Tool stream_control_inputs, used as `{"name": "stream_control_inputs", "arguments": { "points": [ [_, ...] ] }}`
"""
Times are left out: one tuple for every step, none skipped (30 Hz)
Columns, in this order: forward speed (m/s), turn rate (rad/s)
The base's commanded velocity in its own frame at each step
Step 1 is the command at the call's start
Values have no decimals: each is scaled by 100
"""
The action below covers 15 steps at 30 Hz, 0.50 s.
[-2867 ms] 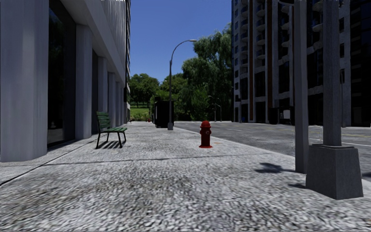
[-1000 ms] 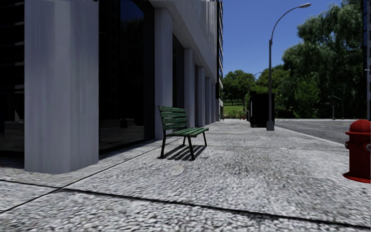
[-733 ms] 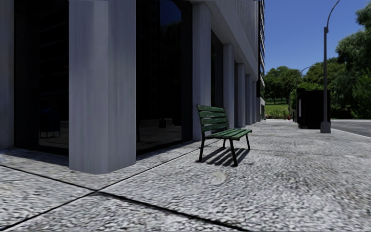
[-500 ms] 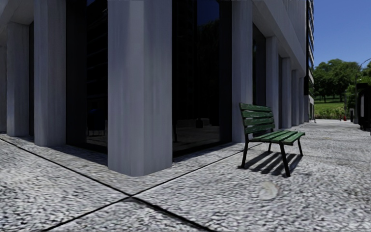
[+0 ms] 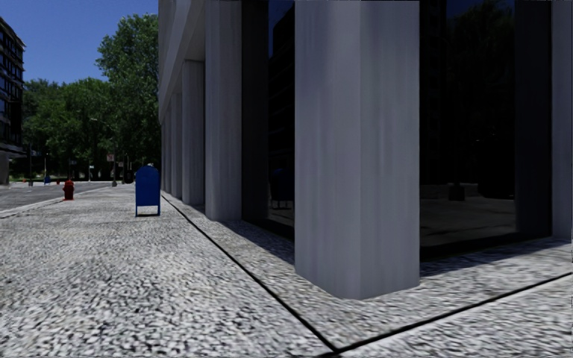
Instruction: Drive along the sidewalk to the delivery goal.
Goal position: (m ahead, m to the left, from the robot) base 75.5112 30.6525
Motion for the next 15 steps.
{"name": "stream_control_inputs", "arguments": {
  "points": [
    [117,96],
    [117,96],
    [117,96],
    [117,96],
    [117,96],
    [117,96],
    [117,96],
    [117,96],
    [117,94],
    [117,92],
    [117,90],
    [117,89],
    [117,89],
    [117,87],
    [118,87]
  ]
}}
